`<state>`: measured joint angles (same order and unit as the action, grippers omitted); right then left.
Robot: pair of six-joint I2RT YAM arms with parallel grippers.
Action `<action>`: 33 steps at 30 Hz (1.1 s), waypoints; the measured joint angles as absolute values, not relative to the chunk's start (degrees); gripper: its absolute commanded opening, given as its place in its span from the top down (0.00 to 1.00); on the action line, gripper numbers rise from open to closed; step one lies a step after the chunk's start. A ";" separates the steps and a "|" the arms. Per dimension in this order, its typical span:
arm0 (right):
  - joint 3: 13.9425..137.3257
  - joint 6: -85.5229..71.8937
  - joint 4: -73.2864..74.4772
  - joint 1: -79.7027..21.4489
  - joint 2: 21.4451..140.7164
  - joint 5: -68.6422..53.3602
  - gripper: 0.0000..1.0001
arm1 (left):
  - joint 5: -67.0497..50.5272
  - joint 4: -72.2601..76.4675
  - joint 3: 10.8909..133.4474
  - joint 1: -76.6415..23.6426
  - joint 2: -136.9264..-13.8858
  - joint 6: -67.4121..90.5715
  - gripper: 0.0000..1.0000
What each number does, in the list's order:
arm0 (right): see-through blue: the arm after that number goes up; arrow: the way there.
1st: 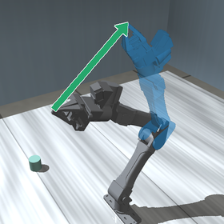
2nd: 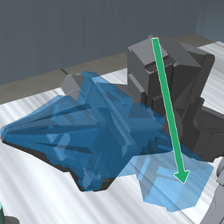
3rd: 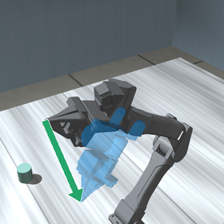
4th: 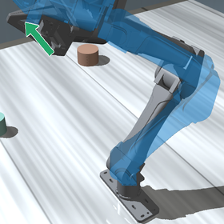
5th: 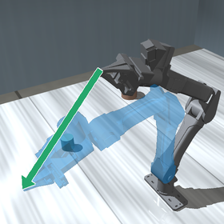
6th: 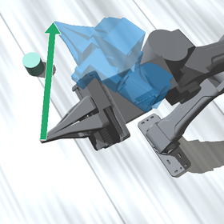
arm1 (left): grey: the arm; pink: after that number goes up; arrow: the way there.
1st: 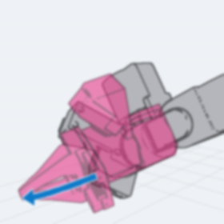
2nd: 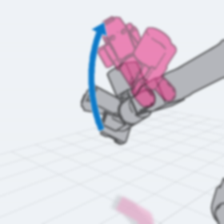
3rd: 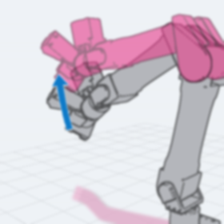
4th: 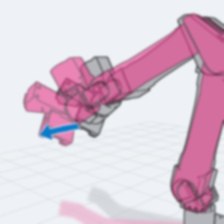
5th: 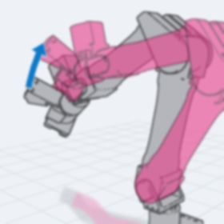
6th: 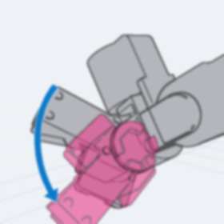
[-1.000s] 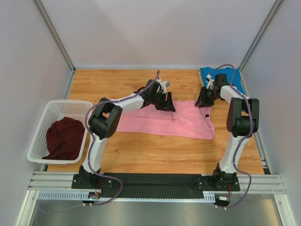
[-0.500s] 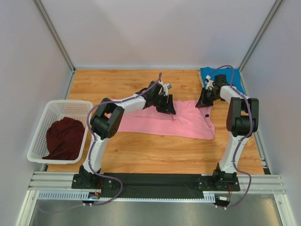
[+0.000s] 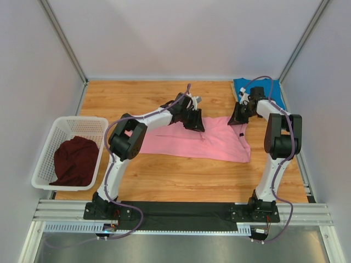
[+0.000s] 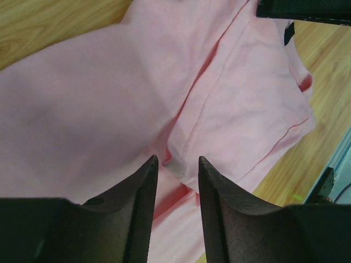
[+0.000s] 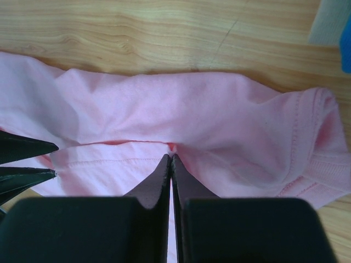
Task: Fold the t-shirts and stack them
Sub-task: Fold the tshirt
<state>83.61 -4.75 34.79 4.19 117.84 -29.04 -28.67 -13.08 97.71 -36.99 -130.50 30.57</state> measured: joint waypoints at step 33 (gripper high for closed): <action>82.02 -5.74 31.14 3.55 110.69 -28.58 1.00 | -24.47 -9.52 94.02 -37.06 -127.17 34.02 1.00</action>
